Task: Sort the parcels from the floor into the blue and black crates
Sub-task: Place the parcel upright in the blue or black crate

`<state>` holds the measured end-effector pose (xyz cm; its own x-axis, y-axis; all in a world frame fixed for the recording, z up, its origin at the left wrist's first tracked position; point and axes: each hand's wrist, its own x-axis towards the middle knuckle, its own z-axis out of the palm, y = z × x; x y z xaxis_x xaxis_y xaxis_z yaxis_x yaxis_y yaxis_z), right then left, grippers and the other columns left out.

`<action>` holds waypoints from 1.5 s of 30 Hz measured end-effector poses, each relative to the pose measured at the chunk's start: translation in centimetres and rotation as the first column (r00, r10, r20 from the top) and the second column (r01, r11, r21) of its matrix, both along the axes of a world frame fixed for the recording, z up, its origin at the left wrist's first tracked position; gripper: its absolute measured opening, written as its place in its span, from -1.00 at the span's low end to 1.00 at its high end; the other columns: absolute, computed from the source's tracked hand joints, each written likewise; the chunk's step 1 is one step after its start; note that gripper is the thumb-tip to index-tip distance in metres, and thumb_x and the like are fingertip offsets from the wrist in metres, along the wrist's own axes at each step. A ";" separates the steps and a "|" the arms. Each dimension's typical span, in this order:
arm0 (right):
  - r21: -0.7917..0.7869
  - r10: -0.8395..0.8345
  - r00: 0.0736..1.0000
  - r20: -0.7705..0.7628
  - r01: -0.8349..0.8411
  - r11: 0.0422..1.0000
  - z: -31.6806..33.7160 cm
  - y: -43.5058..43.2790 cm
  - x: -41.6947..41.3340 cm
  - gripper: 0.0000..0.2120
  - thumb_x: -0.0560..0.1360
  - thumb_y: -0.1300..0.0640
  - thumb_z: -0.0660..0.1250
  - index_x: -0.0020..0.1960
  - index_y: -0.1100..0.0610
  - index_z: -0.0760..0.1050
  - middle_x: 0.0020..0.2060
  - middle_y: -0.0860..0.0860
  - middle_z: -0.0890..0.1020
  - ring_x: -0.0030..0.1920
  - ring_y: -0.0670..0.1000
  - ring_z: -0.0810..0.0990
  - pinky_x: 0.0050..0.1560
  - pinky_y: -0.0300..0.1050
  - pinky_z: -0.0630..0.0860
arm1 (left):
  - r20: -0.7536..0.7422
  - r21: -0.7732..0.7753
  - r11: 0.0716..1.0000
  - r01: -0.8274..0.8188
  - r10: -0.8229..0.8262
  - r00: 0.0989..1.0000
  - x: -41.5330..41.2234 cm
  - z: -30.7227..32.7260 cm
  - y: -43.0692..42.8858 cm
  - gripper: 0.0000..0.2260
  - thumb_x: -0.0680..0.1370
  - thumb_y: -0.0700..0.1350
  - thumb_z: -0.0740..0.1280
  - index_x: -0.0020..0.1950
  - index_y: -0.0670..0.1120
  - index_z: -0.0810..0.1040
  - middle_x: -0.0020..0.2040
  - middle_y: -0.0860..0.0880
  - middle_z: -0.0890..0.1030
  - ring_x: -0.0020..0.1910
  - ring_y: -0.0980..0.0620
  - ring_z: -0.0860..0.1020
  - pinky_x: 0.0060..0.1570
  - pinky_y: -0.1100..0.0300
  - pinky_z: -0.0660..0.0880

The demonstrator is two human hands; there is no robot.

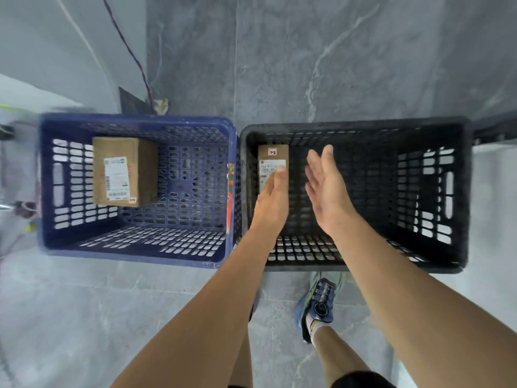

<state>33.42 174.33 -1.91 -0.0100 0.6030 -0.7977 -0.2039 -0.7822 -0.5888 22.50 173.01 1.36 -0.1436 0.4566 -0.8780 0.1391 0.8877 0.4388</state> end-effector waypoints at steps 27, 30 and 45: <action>0.693 -0.547 0.831 0.098 0.338 0.637 64.3 -0.8 9.7 -0.17 0.49 -0.48 0.05 0.65 -0.10 0.23 0.61 -0.19 0.28 0.59 -0.16 0.26 0.62 -0.11 0.15 | 0.259 0.723 0.664 0.193 -0.519 0.814 7.5 60.9 6.7 -0.62 0.71 0.22 0.04 0.38 0.10 0.47 0.30 0.19 0.54 0.10 0.41 0.54 0.27 0.26 0.43; 0.731 -0.642 0.764 0.061 0.404 0.550 67.8 -3.9 9.3 -0.10 0.44 -0.52 0.09 0.66 -0.10 0.22 0.64 -0.16 0.25 0.62 -0.13 0.21 0.66 -0.03 0.09 | 0.244 0.769 0.582 0.263 -0.648 0.721 8.3 63.8 5.4 -0.63 0.72 0.18 0.02 0.39 0.08 0.46 0.26 0.21 0.54 0.10 0.37 0.54 0.12 0.37 0.43; 0.812 -0.967 0.250 0.048 0.554 0.183 74.7 -27.6 9.2 -0.36 0.67 -0.36 0.00 0.66 -0.09 0.22 0.63 -0.19 0.28 0.60 -0.14 0.26 0.65 0.06 0.15 | 0.194 0.830 0.274 0.485 -0.958 0.209 16.0 70.0 -11.8 -0.45 0.67 0.29 0.09 0.54 0.01 0.41 0.46 0.11 0.48 0.39 0.14 0.46 0.37 -0.03 0.39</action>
<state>42.62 146.77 72.75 0.9651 0.2606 0.0259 -0.0161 0.1581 -0.9873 38.46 161.24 71.34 0.9369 0.3328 -0.1072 0.0870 0.0749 0.9934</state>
